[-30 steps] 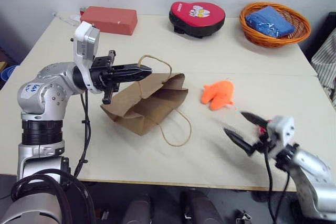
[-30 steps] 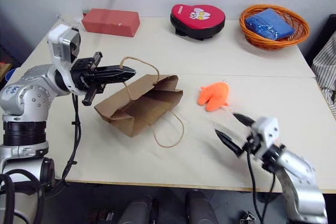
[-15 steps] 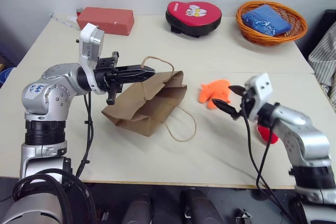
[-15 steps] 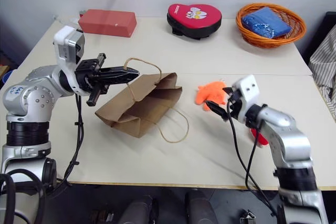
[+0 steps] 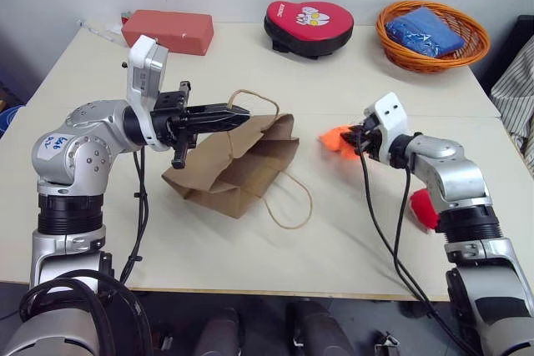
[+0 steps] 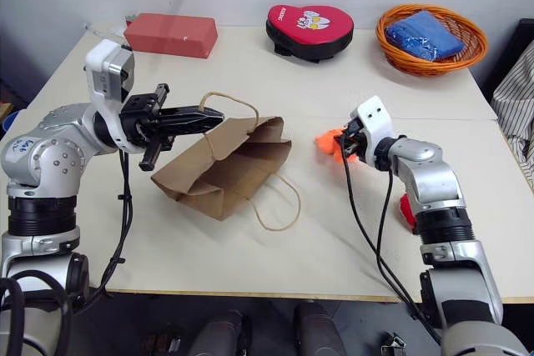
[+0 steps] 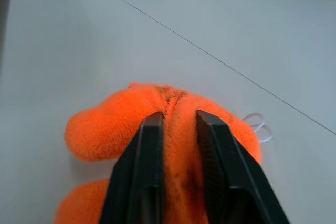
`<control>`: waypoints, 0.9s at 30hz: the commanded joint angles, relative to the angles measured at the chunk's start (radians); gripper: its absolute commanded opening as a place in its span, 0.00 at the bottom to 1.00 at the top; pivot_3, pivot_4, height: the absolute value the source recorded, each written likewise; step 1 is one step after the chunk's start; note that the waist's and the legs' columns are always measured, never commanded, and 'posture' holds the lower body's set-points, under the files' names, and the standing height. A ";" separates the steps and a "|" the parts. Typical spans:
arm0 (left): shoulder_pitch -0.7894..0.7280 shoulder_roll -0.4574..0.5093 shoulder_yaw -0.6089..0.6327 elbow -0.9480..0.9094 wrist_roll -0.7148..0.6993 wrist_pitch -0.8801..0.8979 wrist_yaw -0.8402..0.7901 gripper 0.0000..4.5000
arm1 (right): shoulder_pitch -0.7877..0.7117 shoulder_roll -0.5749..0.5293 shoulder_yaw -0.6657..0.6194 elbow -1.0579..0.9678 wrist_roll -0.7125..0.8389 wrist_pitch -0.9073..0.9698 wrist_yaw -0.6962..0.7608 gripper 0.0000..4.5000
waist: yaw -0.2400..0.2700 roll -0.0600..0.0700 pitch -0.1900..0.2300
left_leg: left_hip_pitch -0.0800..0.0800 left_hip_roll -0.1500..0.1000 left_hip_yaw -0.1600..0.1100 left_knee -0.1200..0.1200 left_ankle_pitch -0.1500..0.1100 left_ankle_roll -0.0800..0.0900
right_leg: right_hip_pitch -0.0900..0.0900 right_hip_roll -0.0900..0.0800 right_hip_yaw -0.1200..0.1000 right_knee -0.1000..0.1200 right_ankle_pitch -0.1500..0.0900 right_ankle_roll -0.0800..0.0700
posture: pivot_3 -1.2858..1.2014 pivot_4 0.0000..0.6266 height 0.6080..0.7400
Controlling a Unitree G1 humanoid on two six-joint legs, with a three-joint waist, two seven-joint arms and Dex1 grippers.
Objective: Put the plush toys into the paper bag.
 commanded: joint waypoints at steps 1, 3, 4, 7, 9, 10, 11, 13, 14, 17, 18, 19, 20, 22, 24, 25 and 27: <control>-0.008 -0.001 0.018 -0.009 -0.018 -0.013 -0.003 0.00 | 0.017 -0.036 -0.113 -0.149 0.157 0.005 0.140 0.01 | 0.001 0.000 0.000 | 0.000 0.000 0.000 0.000 0.000 0.000 | 0.000 0.000 0.000 0.000 0.000 0.000 | 0.52 0.24 1.00; -0.012 -0.001 0.015 -0.001 -0.017 -0.013 -0.009 0.00 | 0.025 -0.061 -0.157 -0.302 0.294 0.125 0.207 0.01 | 0.002 0.001 0.001 | 0.000 0.000 0.000 0.000 0.000 0.000 | 0.000 0.000 0.000 0.000 0.000 0.000 | 0.52 0.24 1.00; -0.014 0.000 0.014 0.004 -0.017 -0.013 -0.013 0.00 | 0.027 -0.075 -0.164 -0.374 0.350 0.192 0.223 0.01 | 0.002 0.001 0.001 | -0.001 0.000 0.000 0.000 0.000 0.000 | 0.000 0.000 0.000 0.000 0.000 0.000 | 0.52 0.24 1.00; -0.019 0.001 0.010 0.016 -0.013 -0.015 -0.021 0.00 | 0.043 -0.080 -0.151 -0.519 0.440 0.313 0.209 0.01 | 0.000 0.001 0.001 | 0.000 0.001 -0.001 0.000 0.000 0.000 | 0.000 0.001 -0.001 0.000 0.000 0.000 | 0.52 0.24 1.00; -0.025 -0.002 0.005 0.028 -0.008 -0.020 -0.025 0.00 | 0.070 -0.059 -0.103 -0.633 0.493 0.390 0.182 0.01 | 0.001 0.001 0.001 | 0.000 0.001 -0.001 0.000 0.000 0.000 | 0.000 0.001 -0.001 0.000 0.000 0.000 | 0.52 0.24 1.00; -0.029 -0.005 0.004 0.033 -0.006 -0.022 -0.024 0.00 | 0.083 -0.047 -0.077 -0.674 0.498 0.410 0.164 0.01 | 0.001 0.001 0.001 | 0.000 0.001 -0.001 0.000 0.000 0.000 | 0.000 0.000 -0.001 0.000 0.000 0.000 | 0.52 0.24 1.00; -0.032 -0.008 0.004 0.036 -0.006 -0.023 -0.022 0.00 | 0.095 -0.033 -0.055 -0.703 0.495 0.422 0.142 0.01 | 0.002 0.001 0.001 | 0.000 0.001 -0.001 0.000 0.000 0.000 | 0.000 0.000 -0.001 0.000 0.000 0.000 | 0.52 0.24 1.00; -0.035 -0.014 0.005 0.037 -0.008 -0.020 -0.017 0.00 | 0.117 0.000 -0.010 -0.742 0.470 0.421 0.097 0.01 | 0.003 0.001 0.001 | 0.000 0.001 -0.001 0.000 0.000 0.000 | 0.000 0.000 -0.001 0.000 0.000 0.000 | 0.52 0.24 1.00; -0.036 -0.016 0.006 0.035 -0.009 -0.018 -0.016 0.00 | 0.123 0.019 0.005 -0.749 0.462 0.424 0.073 0.01 | 0.003 0.001 0.001 | 0.000 0.000 -0.001 0.000 0.000 0.000 | 0.000 0.000 0.000 0.000 0.000 0.000 | 0.52 0.24 1.00; -0.031 -0.016 0.003 0.028 -0.017 -0.005 -0.019 0.00 | 0.118 0.085 0.071 -0.713 0.378 0.374 -0.010 0.01 | 0.003 0.001 0.001 | -0.001 0.000 -0.001 0.000 0.000 0.000 | 0.000 0.000 0.000 0.000 0.000 0.000 | 0.52 0.24 1.00; -0.031 -0.016 0.003 0.026 -0.018 0.000 -0.020 0.00 | 0.112 0.102 0.097 -0.694 0.336 0.344 -0.032 0.01 | 0.003 0.001 0.001 | 0.000 0.000 -0.001 0.000 0.000 0.000 | 0.000 0.000 -0.001 0.000 0.000 0.000 | 0.52 0.24 1.00; -0.031 -0.015 0.002 0.026 -0.019 0.002 -0.022 0.00 | 0.103 0.124 0.115 -0.675 0.309 0.327 -0.052 0.01 | 0.002 0.001 0.001 | 0.000 0.000 -0.001 0.000 0.000 0.000 | 0.000 0.000 -0.001 0.000 0.000 0.000 | 0.52 0.24 1.00; -0.033 -0.015 0.003 0.027 -0.019 0.004 -0.022 0.00 | 0.097 0.139 0.131 -0.660 0.289 0.316 -0.064 0.01 | 0.002 0.001 0.001 | -0.001 0.000 -0.001 0.000 0.000 0.000 | -0.001 0.000 -0.001 0.000 0.000 0.000 | 0.52 0.24 1.00; -0.037 -0.014 0.004 0.031 -0.021 0.007 -0.024 0.00 | 0.086 0.155 0.175 -0.626 0.233 0.280 -0.073 0.01 | 0.001 0.001 0.001 | 0.000 0.000 -0.001 0.000 0.000 0.000 | -0.001 0.000 -0.001 0.000 0.000 0.000 | 0.52 0.24 1.00; -0.040 -0.015 0.005 0.037 -0.021 0.008 -0.026 0.00 | 0.076 0.168 0.219 -0.590 0.186 0.244 -0.069 0.01 | 0.000 0.001 0.001 | 0.000 0.000 -0.001 0.000 0.000 0.000 | -0.001 0.000 -0.001 0.000 0.000 0.000 | 0.52 0.24 1.00; -0.042 -0.016 0.004 0.039 -0.019 0.007 -0.026 0.00 | 0.070 0.176 0.232 -0.575 0.171 0.229 -0.067 0.01 | -0.001 0.001 0.001 | 0.000 0.000 -0.001 0.000 0.000 0.000 | -0.001 0.000 -0.001 0.000 0.000 0.000 | 0.52 0.24 1.00; -0.044 -0.021 0.005 0.042 -0.022 0.009 -0.025 0.00 | 0.050 0.209 0.256 -0.543 0.145 0.214 -0.071 0.01 | -0.003 0.001 0.001 | 0.000 0.000 -0.001 0.000 0.000 0.000 | -0.001 0.000 -0.001 0.000 0.000 0.000 | 0.52 0.24 1.00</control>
